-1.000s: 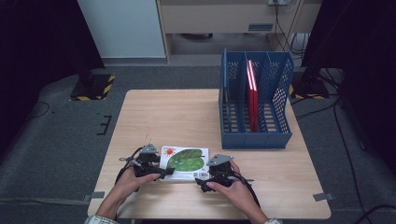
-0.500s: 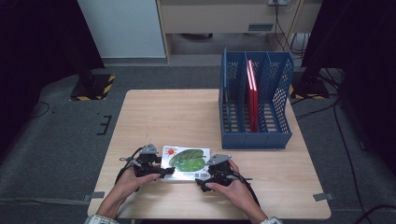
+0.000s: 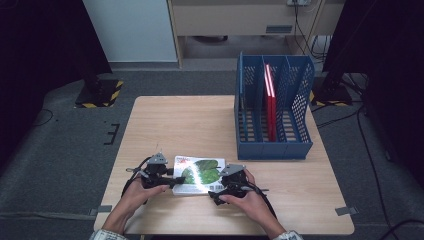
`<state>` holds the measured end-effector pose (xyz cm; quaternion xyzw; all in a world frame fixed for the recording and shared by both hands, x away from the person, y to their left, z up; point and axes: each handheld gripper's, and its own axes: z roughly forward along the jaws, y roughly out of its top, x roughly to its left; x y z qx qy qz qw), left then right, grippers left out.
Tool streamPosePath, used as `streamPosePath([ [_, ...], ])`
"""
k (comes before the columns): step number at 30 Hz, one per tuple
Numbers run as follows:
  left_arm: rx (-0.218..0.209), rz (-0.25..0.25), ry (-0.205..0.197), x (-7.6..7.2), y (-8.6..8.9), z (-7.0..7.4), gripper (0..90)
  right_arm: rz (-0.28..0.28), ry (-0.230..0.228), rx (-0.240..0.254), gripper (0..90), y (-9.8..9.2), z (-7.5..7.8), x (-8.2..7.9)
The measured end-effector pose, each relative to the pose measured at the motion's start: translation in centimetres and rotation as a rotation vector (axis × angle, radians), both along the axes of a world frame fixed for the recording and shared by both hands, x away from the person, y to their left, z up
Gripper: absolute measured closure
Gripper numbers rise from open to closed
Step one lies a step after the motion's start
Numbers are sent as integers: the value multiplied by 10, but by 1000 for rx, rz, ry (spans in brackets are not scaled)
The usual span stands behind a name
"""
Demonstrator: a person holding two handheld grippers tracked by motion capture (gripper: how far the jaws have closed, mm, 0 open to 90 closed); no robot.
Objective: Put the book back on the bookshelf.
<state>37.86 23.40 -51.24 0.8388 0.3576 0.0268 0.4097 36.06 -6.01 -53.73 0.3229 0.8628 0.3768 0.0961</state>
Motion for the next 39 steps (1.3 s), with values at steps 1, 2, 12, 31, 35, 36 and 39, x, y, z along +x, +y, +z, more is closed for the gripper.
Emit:
streamPosePath([
  [1,-8,1,4,1,1,-1,469,2,3,-1,2,0,0,0],
  [2,-16,0,7,1,2,-1,469,2,3,-1,2,0,0,0],
  [12,-13,-20,21,1,-3,-5,317,-4,0,12,3,-1,0,0],
  [31,-7,-34,-48,-3,-5,7,545,-14,25,58,24,-7,4,5],
  [35,-3,-47,-67,-4,-7,9,560,-40,44,74,38,-11,3,9],
  [36,0,-48,-72,-4,-7,9,565,-44,54,78,38,-11,3,10],
  [39,2,-49,-78,-4,-7,10,578,-41,51,84,31,-10,1,8],
])
